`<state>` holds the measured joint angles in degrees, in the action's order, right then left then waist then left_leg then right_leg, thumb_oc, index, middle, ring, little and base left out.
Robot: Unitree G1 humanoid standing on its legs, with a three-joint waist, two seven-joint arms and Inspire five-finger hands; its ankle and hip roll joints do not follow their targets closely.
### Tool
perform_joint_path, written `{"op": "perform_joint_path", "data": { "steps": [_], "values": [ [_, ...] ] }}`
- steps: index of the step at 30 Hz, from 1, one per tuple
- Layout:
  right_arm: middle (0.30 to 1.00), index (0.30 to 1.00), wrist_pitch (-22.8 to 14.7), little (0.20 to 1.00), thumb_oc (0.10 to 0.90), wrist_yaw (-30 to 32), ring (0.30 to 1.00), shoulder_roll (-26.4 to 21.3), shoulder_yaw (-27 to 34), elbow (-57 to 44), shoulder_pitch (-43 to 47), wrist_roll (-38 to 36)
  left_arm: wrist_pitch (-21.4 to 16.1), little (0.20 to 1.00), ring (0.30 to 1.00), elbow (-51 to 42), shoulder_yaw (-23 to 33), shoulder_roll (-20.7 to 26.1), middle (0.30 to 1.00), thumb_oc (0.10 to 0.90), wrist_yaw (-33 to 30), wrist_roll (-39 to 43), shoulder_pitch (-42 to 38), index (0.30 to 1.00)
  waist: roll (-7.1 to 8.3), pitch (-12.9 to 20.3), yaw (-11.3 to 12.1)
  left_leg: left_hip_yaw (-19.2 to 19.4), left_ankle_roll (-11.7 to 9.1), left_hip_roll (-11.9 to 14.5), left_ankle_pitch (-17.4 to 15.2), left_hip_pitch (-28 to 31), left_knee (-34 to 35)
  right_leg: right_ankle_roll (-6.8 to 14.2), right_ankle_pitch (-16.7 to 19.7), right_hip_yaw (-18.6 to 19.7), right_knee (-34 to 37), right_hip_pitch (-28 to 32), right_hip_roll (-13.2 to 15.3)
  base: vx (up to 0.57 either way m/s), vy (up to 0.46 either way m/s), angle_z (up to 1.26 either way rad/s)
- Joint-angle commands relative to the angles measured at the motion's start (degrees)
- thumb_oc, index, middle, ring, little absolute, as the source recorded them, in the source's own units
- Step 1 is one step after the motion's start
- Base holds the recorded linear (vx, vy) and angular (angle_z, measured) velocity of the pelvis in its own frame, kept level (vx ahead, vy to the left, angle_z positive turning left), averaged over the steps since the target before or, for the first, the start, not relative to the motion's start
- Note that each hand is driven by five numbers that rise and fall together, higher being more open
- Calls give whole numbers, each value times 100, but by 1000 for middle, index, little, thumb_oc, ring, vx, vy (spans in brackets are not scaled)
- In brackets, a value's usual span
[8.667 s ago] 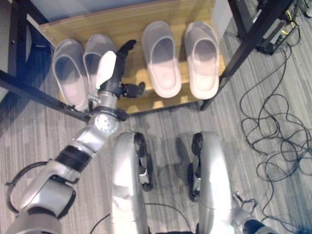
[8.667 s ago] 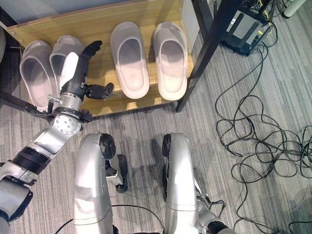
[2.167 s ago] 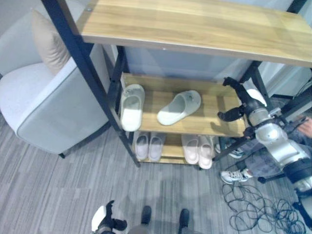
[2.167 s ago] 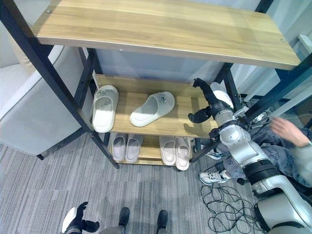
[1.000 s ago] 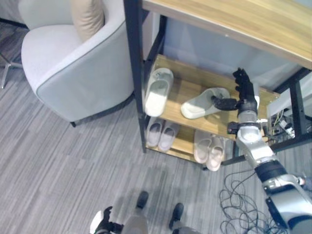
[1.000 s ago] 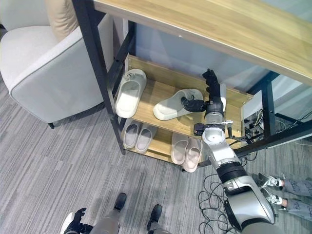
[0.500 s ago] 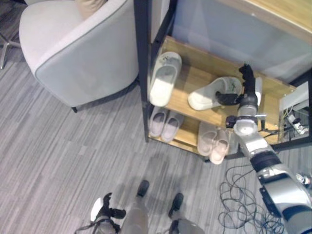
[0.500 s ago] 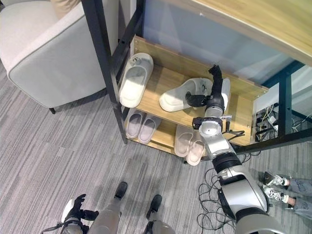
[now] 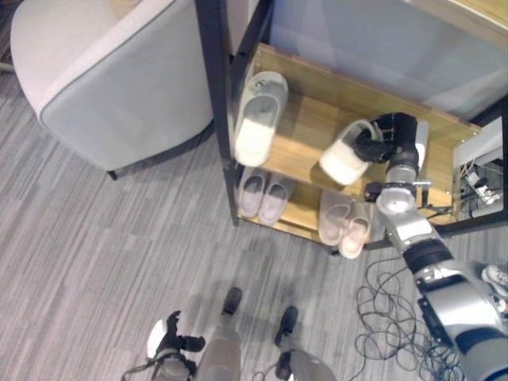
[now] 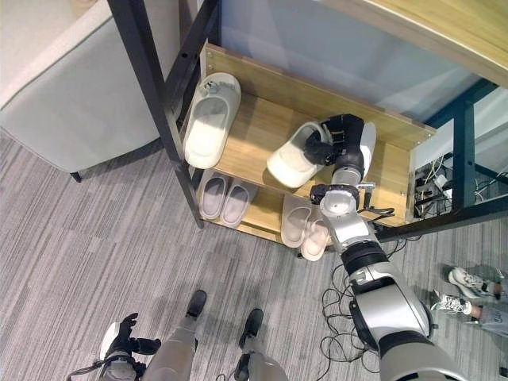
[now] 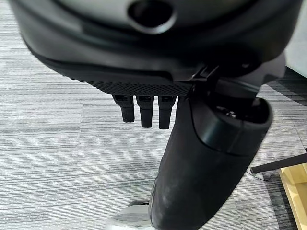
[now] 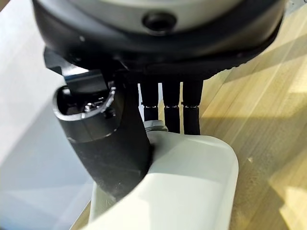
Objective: Arrange the slippers neatly on the shoe rack.
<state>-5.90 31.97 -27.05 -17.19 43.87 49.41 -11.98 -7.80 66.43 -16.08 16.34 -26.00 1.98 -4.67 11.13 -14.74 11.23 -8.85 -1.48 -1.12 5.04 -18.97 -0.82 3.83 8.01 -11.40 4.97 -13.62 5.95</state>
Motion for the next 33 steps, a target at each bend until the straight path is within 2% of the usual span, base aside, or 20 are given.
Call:
{"op": "perform_joint_path", "data": {
  "steps": [1, 3, 5, 6, 8, 10, 11, 15, 23, 33],
  "values": [
    [300, 300, -416, 300, 400, 141, 300, -350, -9, -402, 451, 0, -67, 900, 900, 258, -29, -159, 900, 800, -218, 110, -71, 900, -230, 204, -41, -107, 87, 67, -240, 468, 582, 356, -654, 77, -78, 404, -86, 0, 0, 0],
    [300, 300, -629, 300, 400, -20, 300, -469, -83, -962, 254, 167, -87, 900, 900, 257, 6, -133, 900, 800, -198, 68, -92, 900, -233, 213, -59, -102, 90, 73, -258, 496, 582, 356, -674, 80, -96, 410, -84, 0, 0, 0],
    [300, 300, -939, 300, 400, -390, 300, -866, -325, -1682, 71, 418, -133, 900, 900, 247, 103, -34, 900, 800, -153, -81, -127, 900, -218, 203, -55, -91, 79, 86, -270, 515, 582, 365, -692, 74, -118, 410, -77, 0, 0, 0],
    [300, 300, -938, 300, 400, -392, 300, -869, -323, -1687, 67, 418, -133, 900, 900, 247, 102, -36, 900, 800, -153, -82, -127, 900, -221, 203, -53, -91, 79, 86, -270, 516, 582, 364, -693, 74, -119, 411, -77, 0, 0, 0],
    [300, 300, -1097, 300, 400, -595, 300, -1169, -576, -2072, 82, 691, -179, 900, 900, 230, 126, 45, 900, 800, -133, -274, -112, 900, -191, 178, -26, -101, 72, 88, -273, 521, 582, 370, -705, 73, -125, 422, -74, 8, -16, -1],
    [300, 300, -1108, 300, 400, -622, 300, -1298, -727, -2189, 155, 950, -198, 900, 900, 219, 149, 62, 900, 800, -131, -309, -114, 900, -177, 168, -11, -102, 63, 85, -271, 523, 582, 376, -706, 59, -120, 426, -69, 6, -11, 2],
    [300, 300, -1059, 300, 400, -621, 300, -1507, -952, -2342, 271, 1379, -231, 900, 900, 203, 149, 88, 900, 800, -150, -371, -122, 900, -163, 161, 15, -105, 52, 89, -267, 514, 582, 382, -719, 30, -119, 428, -64, 8, -17, 5],
    [300, 300, -957, 300, 400, -601, 300, -1644, -1298, -2277, 508, 1867, -270, 900, 900, 169, 99, 102, 900, 800, -179, -427, -159, 900, -152, 138, 75, -141, 46, 77, -251, 469, 582, 384, -730, -24, -129, 413, -47, 8, -12, 4],
    [300, 300, -677, 300, 400, -221, 300, -1443, -1279, -1643, 1023, 2037, -297, 900, 900, 224, 34, 131, 900, 800, -283, -397, -323, 900, -218, 4, 176, -201, 43, 16, -188, 303, 582, 396, -712, -119, -173, 303, -4, 0, 5, 8],
    [300, 300, -543, 300, 400, 92, 300, -1304, -1029, -1316, 1338, 1923, -305, 900, 900, 164, 63, 234, 900, 800, -466, -323, -451, 900, -294, -40, 208, -232, 56, -48, -171, 194, 565, 400, -728, -153, -248, 228, 43, 14, 13, 4]
  ]
}}
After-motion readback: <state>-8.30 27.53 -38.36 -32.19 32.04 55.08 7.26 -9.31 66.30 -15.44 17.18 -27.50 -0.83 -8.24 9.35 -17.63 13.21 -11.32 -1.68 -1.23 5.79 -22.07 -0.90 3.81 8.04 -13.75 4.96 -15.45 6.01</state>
